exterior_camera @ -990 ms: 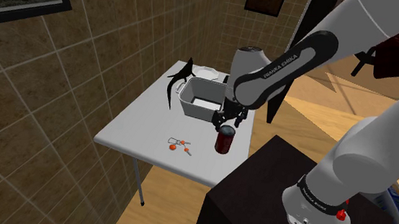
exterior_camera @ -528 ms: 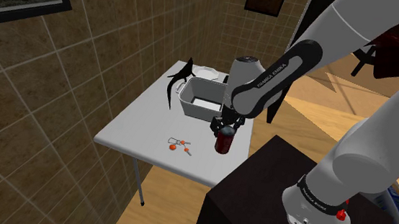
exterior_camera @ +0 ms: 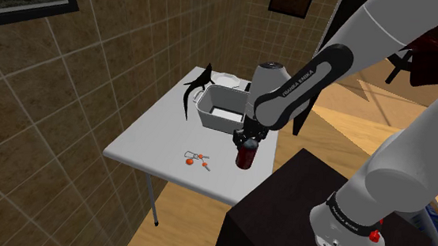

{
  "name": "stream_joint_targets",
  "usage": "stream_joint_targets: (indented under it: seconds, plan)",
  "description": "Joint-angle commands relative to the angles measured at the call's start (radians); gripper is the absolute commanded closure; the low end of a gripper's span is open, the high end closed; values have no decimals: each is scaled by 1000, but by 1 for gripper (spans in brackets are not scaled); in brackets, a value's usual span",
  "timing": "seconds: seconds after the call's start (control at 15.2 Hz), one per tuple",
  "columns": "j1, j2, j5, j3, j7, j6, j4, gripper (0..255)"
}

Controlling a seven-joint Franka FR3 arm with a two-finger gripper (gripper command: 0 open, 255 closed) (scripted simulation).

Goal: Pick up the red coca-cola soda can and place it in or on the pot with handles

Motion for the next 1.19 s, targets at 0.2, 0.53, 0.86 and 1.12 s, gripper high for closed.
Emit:
stream_joint_targets:
  seconds: [0.2, 0.53, 0.86, 1.12]
  plan:
    - [0, 1, 0, 0, 0, 0, 0, 255]
    - [1, -17, 3, 0, -2, -18, 0, 255]
    - [3, -101, 12, -2, -8, -108, 7, 255]
    - [5, -162, 16, -4, -11, -180, 18, 255]
